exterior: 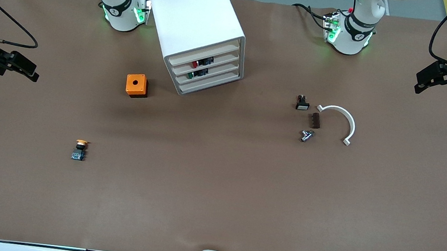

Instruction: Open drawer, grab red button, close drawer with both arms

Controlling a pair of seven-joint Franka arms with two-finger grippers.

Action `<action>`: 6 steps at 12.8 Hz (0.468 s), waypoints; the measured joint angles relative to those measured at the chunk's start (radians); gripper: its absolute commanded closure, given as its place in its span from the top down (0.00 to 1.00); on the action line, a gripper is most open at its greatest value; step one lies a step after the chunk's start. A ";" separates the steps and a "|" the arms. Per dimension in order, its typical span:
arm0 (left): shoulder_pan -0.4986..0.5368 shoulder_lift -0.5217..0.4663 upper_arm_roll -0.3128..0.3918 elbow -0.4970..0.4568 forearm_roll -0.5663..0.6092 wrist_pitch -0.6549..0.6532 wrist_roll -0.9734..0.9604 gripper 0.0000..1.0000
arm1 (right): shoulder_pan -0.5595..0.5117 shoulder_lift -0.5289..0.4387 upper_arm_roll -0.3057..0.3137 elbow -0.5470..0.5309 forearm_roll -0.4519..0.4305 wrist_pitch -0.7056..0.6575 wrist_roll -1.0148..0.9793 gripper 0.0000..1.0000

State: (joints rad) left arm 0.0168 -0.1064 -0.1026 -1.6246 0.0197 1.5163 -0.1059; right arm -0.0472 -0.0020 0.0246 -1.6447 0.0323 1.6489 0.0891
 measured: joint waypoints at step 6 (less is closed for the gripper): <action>0.007 0.038 0.000 0.009 0.000 0.000 0.000 1.00 | -0.001 0.000 0.000 0.000 0.000 0.000 0.000 1.00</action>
State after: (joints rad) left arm 0.0235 -0.0682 -0.1024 -1.6155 0.0197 1.5166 -0.1059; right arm -0.0482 -0.0020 0.0248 -1.6448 0.0323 1.6489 0.0891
